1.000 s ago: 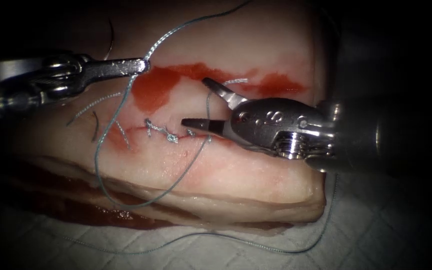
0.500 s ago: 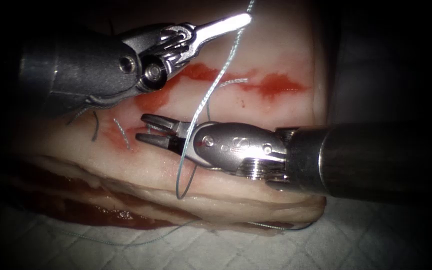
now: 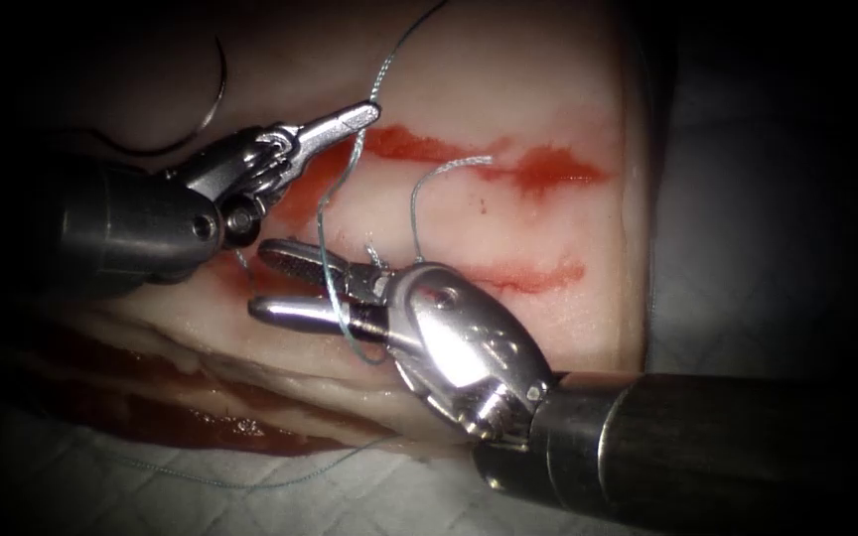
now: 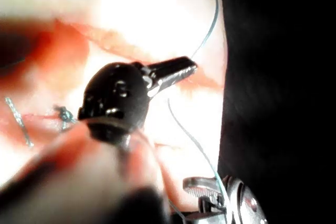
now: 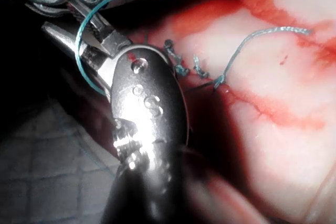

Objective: Wound Closure
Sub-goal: Loop the thread counterclockwise around the right tool once using the left tool

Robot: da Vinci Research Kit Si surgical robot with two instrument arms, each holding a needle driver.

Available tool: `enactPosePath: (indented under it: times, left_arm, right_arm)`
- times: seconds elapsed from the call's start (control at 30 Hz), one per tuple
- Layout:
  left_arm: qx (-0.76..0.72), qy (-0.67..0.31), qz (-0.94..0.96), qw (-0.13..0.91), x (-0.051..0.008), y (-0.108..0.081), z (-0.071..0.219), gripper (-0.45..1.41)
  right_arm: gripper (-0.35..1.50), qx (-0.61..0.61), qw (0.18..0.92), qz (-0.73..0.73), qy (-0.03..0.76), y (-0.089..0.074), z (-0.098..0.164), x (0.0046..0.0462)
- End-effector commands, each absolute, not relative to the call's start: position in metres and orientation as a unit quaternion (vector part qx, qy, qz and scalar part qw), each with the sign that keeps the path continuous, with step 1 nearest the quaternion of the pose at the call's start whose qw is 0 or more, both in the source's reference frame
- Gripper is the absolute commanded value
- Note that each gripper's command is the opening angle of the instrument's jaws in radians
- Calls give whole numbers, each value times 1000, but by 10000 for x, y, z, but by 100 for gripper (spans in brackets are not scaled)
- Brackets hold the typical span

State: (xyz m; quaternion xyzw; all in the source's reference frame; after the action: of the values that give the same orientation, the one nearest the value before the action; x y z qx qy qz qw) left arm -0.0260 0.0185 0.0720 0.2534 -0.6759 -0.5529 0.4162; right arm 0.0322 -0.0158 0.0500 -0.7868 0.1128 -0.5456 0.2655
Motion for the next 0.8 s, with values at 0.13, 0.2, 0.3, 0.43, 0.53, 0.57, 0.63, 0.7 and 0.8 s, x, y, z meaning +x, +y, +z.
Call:
enactPosePath:
  times: [0.13,0.2,0.3,0.43,0.53,0.57,0.63,0.7,0.8]
  left_arm:
    - [260,-673,-550,421,-270,179,722,-45]
    - [261,-673,-548,423,-268,174,722,-45]
    - [261,-670,-547,429,-262,164,721,-45]
    - [254,-662,-548,444,-257,151,714,-45]
    - [243,-666,-539,454,-254,139,705,-45]
    - [238,-667,-537,459,-253,136,703,-45]
    - [238,-664,-533,467,-251,129,698,-45]
    - [231,-665,-528,476,-248,119,692,-45]
    - [218,-669,-519,486,-244,113,685,-45]
  right_arm:
    - [17,-793,282,-525,125,-156,496,333]
    - [22,-796,290,-518,120,-154,494,331]
    - [39,-783,325,-520,101,-148,490,327]
    - [83,-763,369,-525,71,-140,489,318]
    - [81,-721,410,-558,26,-133,495,308]
    - [79,-711,414,-568,18,-132,496,306]
    - [76,-691,426,-584,-2,-130,501,299]
    - [74,-675,443,-589,-29,-126,509,292]
    - [74,-655,474,-588,-29,-123,519,286]
